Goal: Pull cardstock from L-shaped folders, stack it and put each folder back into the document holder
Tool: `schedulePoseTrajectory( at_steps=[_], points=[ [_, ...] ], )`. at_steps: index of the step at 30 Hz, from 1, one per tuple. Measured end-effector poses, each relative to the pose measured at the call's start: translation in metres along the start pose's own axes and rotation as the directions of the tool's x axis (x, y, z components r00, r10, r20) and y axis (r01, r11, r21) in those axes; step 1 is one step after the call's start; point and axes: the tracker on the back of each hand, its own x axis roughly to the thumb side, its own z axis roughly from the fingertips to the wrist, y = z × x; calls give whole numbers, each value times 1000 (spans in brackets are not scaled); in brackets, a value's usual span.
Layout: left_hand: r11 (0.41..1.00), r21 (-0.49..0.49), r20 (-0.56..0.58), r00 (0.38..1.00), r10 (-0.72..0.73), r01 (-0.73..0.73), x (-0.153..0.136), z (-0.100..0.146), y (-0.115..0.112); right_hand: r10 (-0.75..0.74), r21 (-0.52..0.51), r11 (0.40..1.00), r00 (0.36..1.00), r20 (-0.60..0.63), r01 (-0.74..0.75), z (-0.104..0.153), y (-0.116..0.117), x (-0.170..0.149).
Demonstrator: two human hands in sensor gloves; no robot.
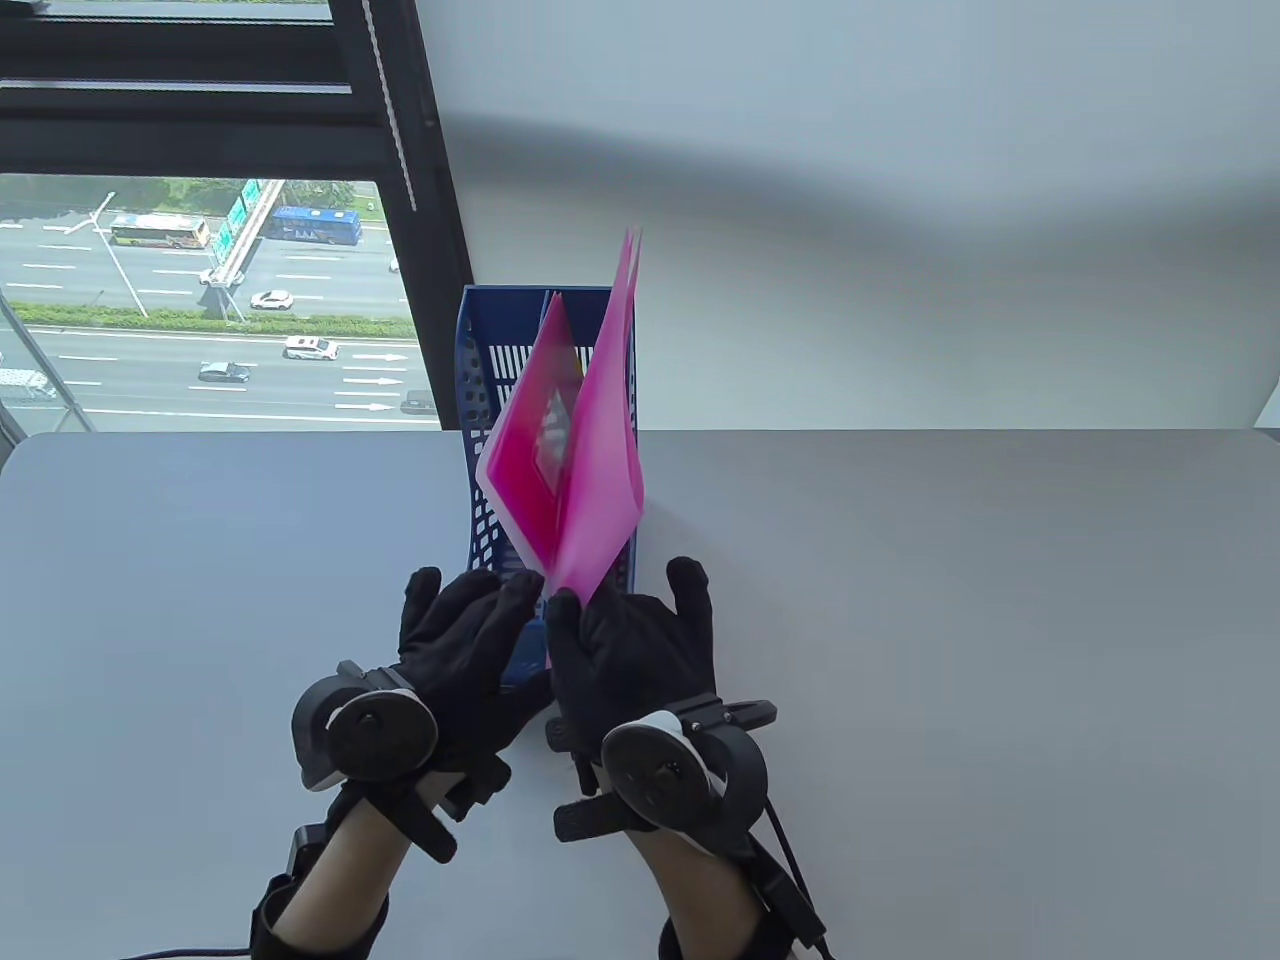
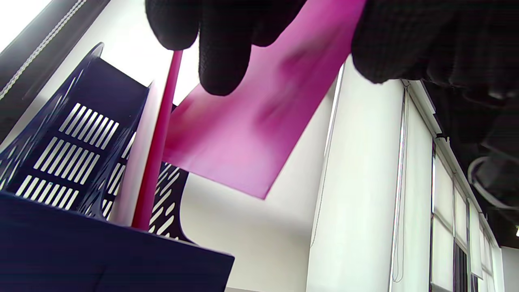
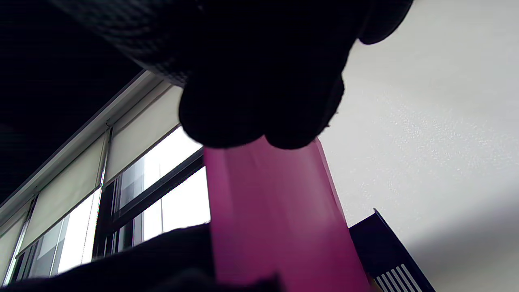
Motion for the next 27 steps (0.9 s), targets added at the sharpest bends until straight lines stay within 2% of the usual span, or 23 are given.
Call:
schedulePoseTrajectory(
  at_steps=[5,8,10,12,17,21,27],
  points=[
    [991,97,11,996,-89,88,13,2,1,-40,35,999,999,15,39,5,5,7],
    [963,172,6,977,-213,209,20,4,4,-70,56,996,998,8,69,6,7,8],
    [944,224,-12,969,-245,241,21,6,7,-70,57,996,998,11,69,5,6,8],
    [943,262,-25,979,-204,203,19,7,11,-94,69,993,996,4,93,4,5,7],
    [952,271,-77,989,-124,140,5,8,22,-158,109,981,987,-12,158,0,-1,-1],
    [963,269,-129,989,70,-33,-15,8,31,-27,33,999,999,-30,28,-9,-16,-18],
    [934,231,-172,934,315,-272,-52,11,41,2,69,998,984,-181,10,-23,-34,-63]
  ],
)
